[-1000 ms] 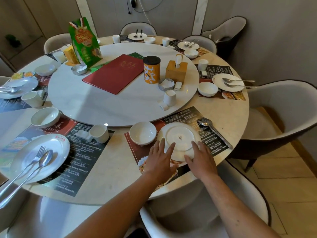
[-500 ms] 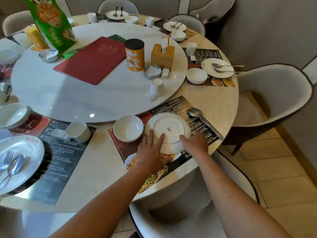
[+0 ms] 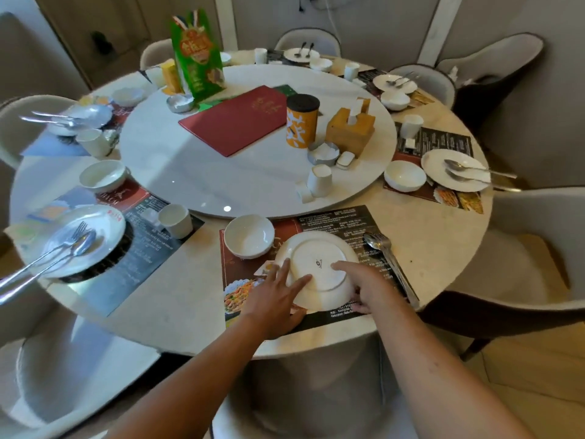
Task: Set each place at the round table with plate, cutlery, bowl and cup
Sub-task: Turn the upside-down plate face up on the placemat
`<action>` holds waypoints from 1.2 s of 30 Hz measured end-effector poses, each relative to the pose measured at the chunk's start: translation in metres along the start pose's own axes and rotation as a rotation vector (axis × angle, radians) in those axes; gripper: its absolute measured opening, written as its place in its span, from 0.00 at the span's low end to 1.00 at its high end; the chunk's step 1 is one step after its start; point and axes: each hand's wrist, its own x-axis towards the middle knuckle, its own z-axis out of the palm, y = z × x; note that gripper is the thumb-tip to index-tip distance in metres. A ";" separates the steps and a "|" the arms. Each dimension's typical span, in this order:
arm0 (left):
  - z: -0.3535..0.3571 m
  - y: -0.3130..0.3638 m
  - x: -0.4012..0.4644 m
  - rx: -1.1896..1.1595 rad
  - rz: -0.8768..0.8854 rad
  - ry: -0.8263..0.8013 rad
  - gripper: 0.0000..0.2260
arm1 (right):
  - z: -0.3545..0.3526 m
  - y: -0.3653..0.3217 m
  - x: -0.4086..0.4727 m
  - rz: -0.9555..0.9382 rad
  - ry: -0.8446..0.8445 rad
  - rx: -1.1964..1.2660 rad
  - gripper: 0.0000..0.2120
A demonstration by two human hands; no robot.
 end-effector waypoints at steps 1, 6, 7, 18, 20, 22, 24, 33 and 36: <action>0.001 0.007 -0.002 0.002 -0.013 0.010 0.33 | 0.002 0.000 -0.001 -0.007 -0.014 0.003 0.28; 0.004 0.029 -0.003 -0.003 -0.108 0.063 0.33 | -0.009 0.007 -0.003 -0.103 0.007 0.024 0.26; 0.003 0.030 -0.001 -0.019 -0.136 0.054 0.35 | -0.013 0.010 -0.001 -0.143 0.042 -0.013 0.27; 0.001 0.036 0.010 -0.027 -0.288 -0.020 0.51 | -0.029 0.001 0.007 -0.053 -0.090 0.038 0.34; 0.000 0.035 0.008 -0.016 -0.281 -0.028 0.51 | -0.027 0.001 0.010 -0.040 -0.087 0.048 0.37; -0.002 0.036 0.006 -0.022 -0.282 -0.040 0.51 | -0.025 0.001 0.013 -0.033 -0.077 0.040 0.39; -0.002 0.038 0.002 -0.027 -0.276 -0.025 0.50 | -0.025 0.001 0.014 -0.030 -0.092 0.037 0.39; -0.012 0.068 -0.008 0.131 -0.108 0.169 0.31 | -0.027 0.003 0.006 -0.170 -0.186 0.166 0.29; -0.033 0.066 -0.004 0.061 -0.082 0.349 0.26 | -0.036 -0.005 -0.003 -0.311 -0.193 0.273 0.27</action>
